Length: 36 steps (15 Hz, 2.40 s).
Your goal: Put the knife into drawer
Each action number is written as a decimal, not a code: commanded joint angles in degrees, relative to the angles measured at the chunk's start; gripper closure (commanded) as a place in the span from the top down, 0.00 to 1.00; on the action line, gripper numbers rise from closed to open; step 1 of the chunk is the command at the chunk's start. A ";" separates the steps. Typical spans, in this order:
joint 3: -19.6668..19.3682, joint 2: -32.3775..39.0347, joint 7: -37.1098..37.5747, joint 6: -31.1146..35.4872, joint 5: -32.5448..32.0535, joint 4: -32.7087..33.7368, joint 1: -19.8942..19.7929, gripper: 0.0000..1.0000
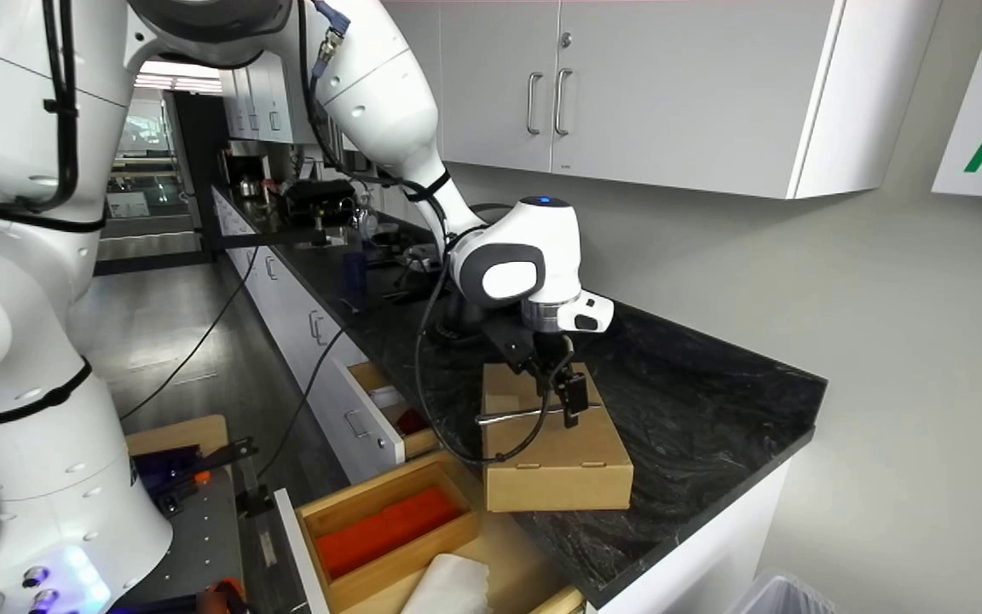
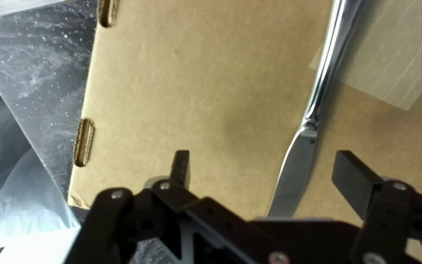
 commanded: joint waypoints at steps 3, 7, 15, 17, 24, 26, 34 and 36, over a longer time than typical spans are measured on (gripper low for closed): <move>2.40 -2.78 -1.10 -3.41 -0.62 -2.08 -0.39 1.00; 2.75 -4.56 -0.16 -4.98 -1.35 -4.82 0.46 1.00; 1.97 -9.06 0.83 -6.85 -1.64 -11.38 0.76 1.00; 2.34 -6.83 -0.88 -7.89 -1.38 -8.16 0.17 1.00; 3.03 -8.38 -2.74 -6.65 -0.69 -10.14 -0.11 1.00; 3.16 -8.29 -3.38 -5.93 -0.65 -10.14 -0.20 1.00; 2.99 -8.26 -3.71 -5.64 -1.04 -10.19 -0.11 0.68; 3.08 -8.26 -4.03 -5.64 -0.86 -10.20 -0.17 0.54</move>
